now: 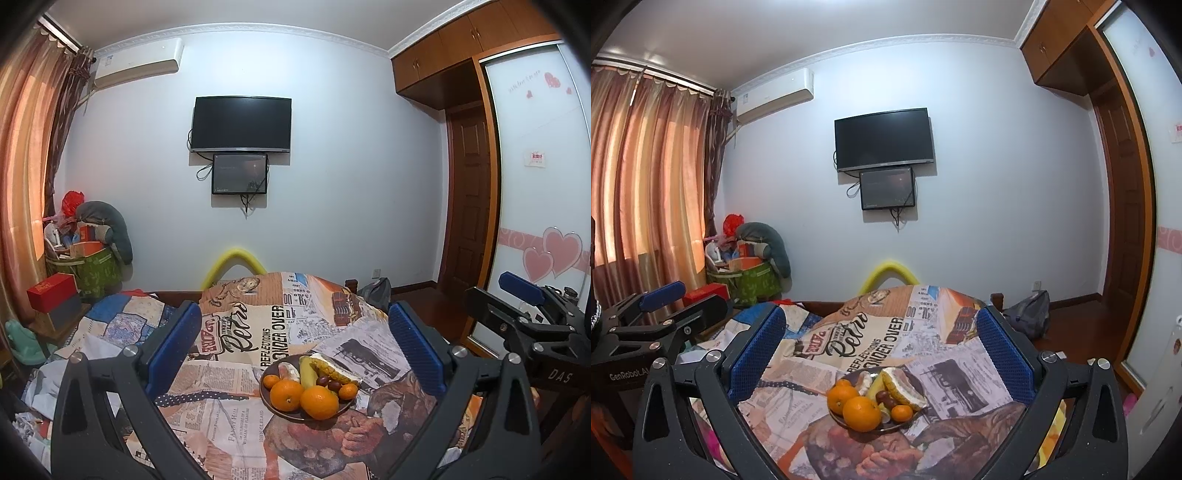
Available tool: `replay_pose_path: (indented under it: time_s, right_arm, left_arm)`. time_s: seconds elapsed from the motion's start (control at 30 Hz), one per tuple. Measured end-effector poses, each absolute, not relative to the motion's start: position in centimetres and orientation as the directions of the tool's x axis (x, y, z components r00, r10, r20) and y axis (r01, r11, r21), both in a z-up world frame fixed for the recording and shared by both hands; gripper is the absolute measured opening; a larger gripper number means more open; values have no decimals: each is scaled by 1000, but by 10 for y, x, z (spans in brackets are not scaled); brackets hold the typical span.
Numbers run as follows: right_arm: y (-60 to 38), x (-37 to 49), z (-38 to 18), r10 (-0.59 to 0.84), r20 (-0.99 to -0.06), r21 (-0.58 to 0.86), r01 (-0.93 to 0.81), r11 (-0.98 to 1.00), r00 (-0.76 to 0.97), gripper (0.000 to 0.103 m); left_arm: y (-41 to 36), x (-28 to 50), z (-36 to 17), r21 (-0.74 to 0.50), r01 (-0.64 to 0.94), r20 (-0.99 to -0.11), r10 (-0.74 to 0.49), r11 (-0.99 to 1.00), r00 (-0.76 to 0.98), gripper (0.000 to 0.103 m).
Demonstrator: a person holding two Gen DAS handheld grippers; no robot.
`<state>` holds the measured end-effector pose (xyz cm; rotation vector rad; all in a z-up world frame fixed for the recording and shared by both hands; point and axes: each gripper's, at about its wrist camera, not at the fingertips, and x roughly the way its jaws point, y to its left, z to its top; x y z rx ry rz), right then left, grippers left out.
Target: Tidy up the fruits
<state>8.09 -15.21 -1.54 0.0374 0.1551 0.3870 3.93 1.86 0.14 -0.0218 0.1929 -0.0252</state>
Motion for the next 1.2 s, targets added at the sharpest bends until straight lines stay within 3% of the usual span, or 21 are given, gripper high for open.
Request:
replay_pose_path:
  time_s: [1.2]
  right_arm:
    - [-152, 81, -15, 376, -149, 74, -369, 926, 914, 103]
  left_arm:
    - [25, 49, -2, -60, 30, -218, -42, 998, 975, 103]
